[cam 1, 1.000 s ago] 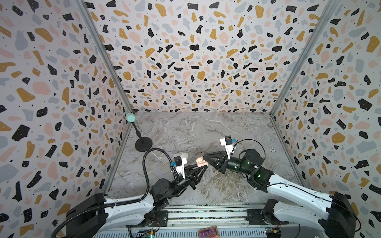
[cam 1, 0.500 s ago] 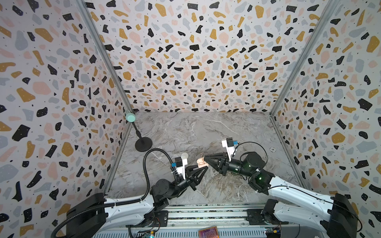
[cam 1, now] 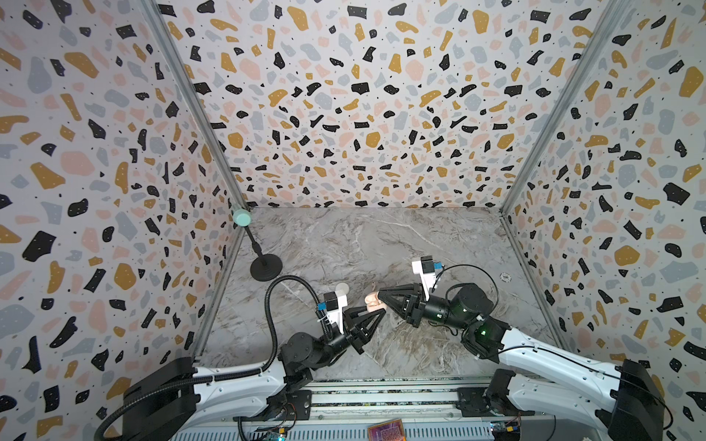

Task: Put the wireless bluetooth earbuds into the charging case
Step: 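Lower the earbud into the pink case slot with the right gripper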

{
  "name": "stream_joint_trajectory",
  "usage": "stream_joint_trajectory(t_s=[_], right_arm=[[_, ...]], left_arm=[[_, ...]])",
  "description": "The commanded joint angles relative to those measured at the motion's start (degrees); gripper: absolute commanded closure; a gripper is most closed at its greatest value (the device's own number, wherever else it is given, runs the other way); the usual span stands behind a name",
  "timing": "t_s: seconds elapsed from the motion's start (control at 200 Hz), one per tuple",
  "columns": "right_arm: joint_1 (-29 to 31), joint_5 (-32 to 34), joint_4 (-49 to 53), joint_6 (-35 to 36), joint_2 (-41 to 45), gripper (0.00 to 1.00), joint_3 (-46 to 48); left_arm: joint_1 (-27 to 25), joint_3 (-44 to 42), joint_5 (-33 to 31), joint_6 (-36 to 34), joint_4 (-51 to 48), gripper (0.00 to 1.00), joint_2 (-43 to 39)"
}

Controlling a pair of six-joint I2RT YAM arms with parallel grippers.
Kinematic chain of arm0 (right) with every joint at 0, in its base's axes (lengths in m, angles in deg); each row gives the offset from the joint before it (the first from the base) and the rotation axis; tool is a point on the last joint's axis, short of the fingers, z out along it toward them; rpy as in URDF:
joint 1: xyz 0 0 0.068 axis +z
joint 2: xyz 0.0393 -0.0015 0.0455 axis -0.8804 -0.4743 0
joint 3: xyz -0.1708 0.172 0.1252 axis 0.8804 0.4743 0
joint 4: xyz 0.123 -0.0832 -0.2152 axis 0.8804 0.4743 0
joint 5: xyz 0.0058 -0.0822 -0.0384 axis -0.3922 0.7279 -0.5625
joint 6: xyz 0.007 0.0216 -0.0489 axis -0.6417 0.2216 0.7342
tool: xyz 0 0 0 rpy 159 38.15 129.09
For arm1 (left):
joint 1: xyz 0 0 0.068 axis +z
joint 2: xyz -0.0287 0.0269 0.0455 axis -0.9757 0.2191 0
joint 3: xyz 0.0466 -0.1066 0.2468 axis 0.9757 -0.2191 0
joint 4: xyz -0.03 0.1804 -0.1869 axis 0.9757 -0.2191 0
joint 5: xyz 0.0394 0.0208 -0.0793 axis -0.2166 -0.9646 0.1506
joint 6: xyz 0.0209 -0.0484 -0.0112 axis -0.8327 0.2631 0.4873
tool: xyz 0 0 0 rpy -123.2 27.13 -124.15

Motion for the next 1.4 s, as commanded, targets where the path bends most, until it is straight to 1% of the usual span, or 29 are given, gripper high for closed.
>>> stream_joint_trajectory(t_s=[0.0, 0.596, 0.876, 1.136, 1.396], right_arm=[[1.03, -0.08, -1.38, -0.16, 0.02, 0.81, -0.67], [2.01, 2.70, -0.89, 0.13, 2.73, 0.82, 3.00], [2.01, 2.60, -0.88, 0.14, 2.75, 0.82, 3.63], [2.00, 3.44, 1.22, 0.79, 2.70, 0.82, 2.64], [2.04, 4.36, 3.48, 1.41, 2.70, 0.77, 1.62]], left_arm=[[-0.41, -0.09, -1.04, -1.48, 4.91, 1.00, -0.50], [-0.67, -0.05, -1.65, -3.11, 4.73, 1.00, -1.52], [-0.67, 0.17, -1.70, -3.49, 5.00, 1.00, -1.40], [-0.68, 0.35, -0.79, -3.88, 5.04, 1.00, -1.16], [-0.77, 0.44, -0.09, -4.01, 5.25, 1.00, -1.13]])
